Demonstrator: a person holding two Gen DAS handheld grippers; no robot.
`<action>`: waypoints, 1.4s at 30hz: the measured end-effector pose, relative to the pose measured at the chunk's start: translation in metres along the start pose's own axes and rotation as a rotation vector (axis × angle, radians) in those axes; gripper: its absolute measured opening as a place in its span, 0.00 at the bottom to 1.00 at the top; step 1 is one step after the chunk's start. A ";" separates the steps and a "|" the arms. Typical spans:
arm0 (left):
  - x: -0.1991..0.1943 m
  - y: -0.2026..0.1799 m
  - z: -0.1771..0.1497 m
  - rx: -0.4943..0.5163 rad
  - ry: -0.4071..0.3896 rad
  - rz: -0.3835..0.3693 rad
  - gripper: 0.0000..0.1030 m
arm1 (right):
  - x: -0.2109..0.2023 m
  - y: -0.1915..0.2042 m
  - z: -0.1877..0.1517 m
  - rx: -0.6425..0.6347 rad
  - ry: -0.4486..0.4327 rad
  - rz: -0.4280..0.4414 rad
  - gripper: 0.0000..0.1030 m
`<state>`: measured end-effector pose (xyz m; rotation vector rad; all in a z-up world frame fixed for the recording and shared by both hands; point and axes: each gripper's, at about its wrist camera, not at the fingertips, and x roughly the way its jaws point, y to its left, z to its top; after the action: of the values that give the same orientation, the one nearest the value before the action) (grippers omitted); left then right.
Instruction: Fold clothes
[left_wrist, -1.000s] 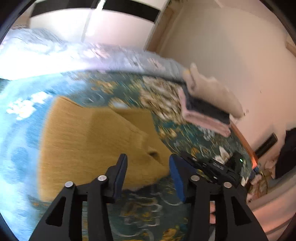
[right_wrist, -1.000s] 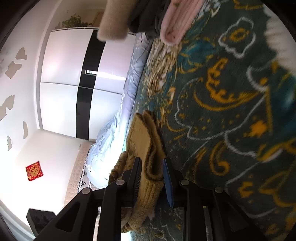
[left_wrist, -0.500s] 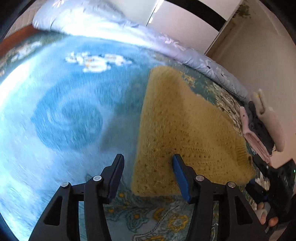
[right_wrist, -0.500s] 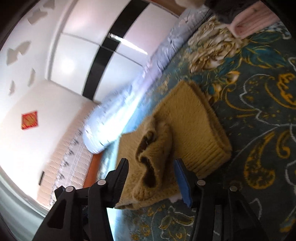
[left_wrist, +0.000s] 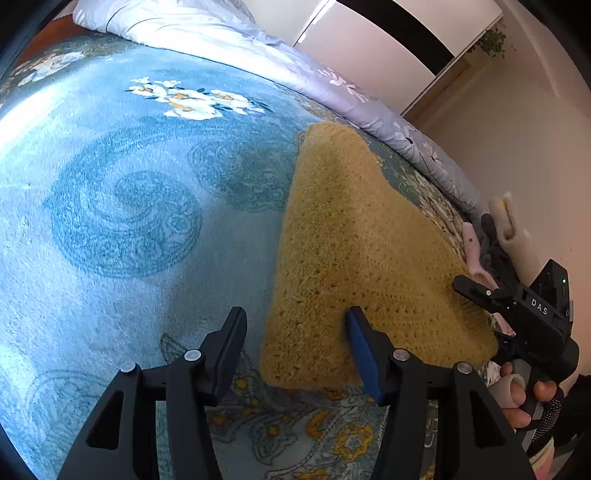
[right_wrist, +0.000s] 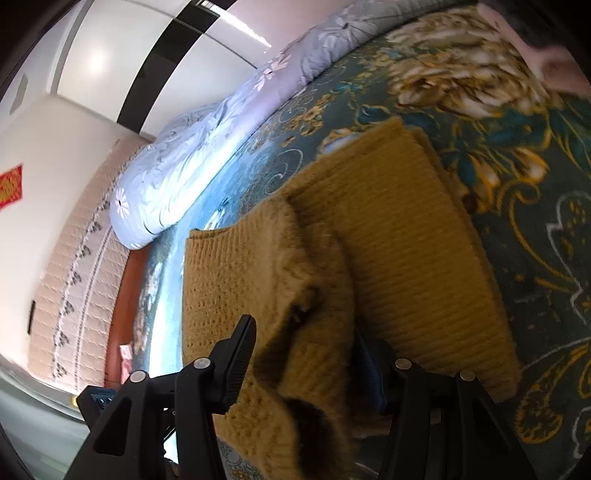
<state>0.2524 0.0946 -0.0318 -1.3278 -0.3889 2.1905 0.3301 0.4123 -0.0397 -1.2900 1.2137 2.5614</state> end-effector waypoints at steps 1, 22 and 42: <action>0.000 -0.001 0.000 0.003 -0.001 0.002 0.56 | 0.002 0.003 0.001 -0.003 0.008 -0.015 0.45; 0.016 -0.042 -0.006 0.091 0.027 -0.059 0.61 | -0.053 -0.038 0.027 -0.035 -0.115 0.103 0.16; -0.010 -0.036 -0.003 0.148 -0.012 -0.002 0.64 | -0.065 -0.082 0.042 0.053 -0.108 0.015 0.25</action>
<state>0.2694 0.1173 -0.0079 -1.2343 -0.2270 2.1807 0.3730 0.5159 -0.0317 -1.1211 1.2666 2.5533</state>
